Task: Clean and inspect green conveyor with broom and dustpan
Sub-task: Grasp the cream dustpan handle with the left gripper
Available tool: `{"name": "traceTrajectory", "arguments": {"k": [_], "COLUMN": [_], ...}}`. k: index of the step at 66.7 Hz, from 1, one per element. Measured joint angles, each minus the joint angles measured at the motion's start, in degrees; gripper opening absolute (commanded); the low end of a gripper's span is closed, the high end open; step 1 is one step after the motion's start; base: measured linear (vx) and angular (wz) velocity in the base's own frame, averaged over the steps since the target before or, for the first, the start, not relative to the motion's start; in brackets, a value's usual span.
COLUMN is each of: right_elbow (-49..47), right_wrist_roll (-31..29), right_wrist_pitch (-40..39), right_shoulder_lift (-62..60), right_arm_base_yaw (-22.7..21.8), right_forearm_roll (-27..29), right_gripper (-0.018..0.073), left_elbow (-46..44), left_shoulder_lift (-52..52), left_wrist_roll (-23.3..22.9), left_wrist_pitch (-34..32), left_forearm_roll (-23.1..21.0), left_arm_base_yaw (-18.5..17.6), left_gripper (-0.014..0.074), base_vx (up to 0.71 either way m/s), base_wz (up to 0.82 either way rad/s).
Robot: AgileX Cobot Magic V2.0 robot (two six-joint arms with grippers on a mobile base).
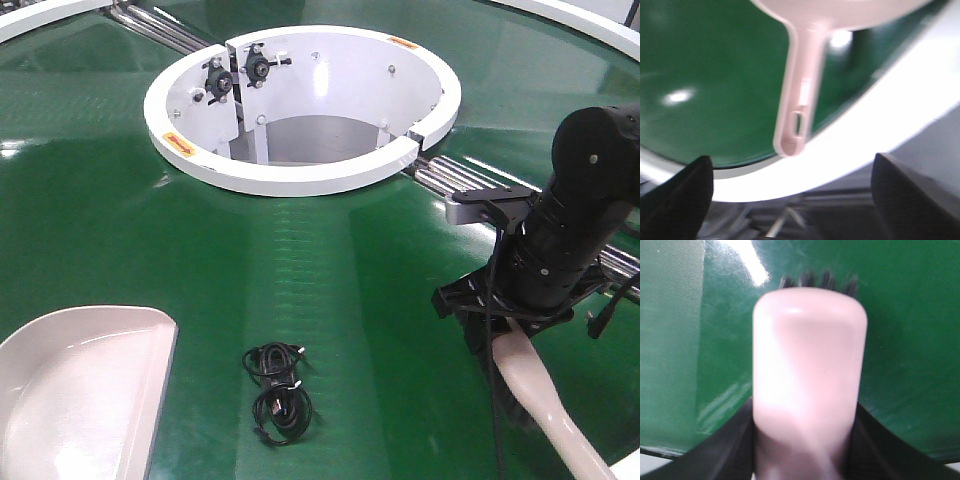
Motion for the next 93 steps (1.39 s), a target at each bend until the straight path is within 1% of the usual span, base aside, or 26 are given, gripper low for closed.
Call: {"name": "traceTrajectory", "arguments": {"k": [3,7,16,24,32,51,63,70,76,87,93], "right_elbow": [0.0,0.0,0.0,0.0,0.0,0.0,0.0,0.0,0.0,0.0,0.0], "right_wrist_roll": [0.0,0.0,0.0,0.0,0.0,0.0,0.0,0.0,0.0,0.0,0.0], "right_wrist_pitch": [0.0,0.0,0.0,0.0,0.0,0.0,0.0,0.0,0.0,0.0,0.0], "right_shoulder_lift": [0.0,0.0,0.0,0.0,0.0,0.0,0.0,0.0,0.0,0.0,0.0], "right_arm_base_yaw": [0.0,0.0,0.0,0.0,0.0,0.0,0.0,0.0,0.0,0.0,0.0], "right_forearm_roll": [0.0,0.0,0.0,0.0,0.0,0.0,0.0,0.0,0.0,0.0,0.0], "right_gripper": [-0.0006,-0.0006,-0.0006,-0.0006,-0.0006,-0.0006,-0.0006,-0.0006,-0.0006,-0.0006,-0.0006], "left_elbow": [-1.4,-3.3,-5.9,-6.9,-7.7,-9.8,-10.1,-10.1,-10.1,-10.1,-10.1], "left_shoulder_lift": [3.7,7.7,16.2,21.2,25.4,30.4,32.5,34.2,35.3,36.9,38.0], "left_wrist_roll": [0.0,0.0,0.0,0.0,0.0,-0.7,-0.9,-1.1,-1.2,-1.2,-1.3], "left_wrist_pitch": [2.1,3.1,3.3,3.2,3.2,3.0,2.7,2.6,2.6,0.9,0.1], "left_forearm_roll": [0.6,1.1,2.0,3.7,4.7,5.1,5.2,3.9,3.1,2.9,2.8], "left_arm_base_yaw": [0.0,0.0,0.0,0.0,0.9,4.6,6.0,6.8,7.0,7.3,7.3], "left_gripper": [0.0589,0.0589,0.0589,0.0589,0.0589,0.0589,0.0589,0.0589,0.0589,0.0589,0.0575], "base_vx": [0.00,0.00,0.00,0.00,0.00,0.00,0.00,0.00,0.00,0.00,0.00], "base_wz": [0.00,0.00,0.00,0.00,0.00,0.00,0.00,0.00,0.00,0.00,0.00]}}
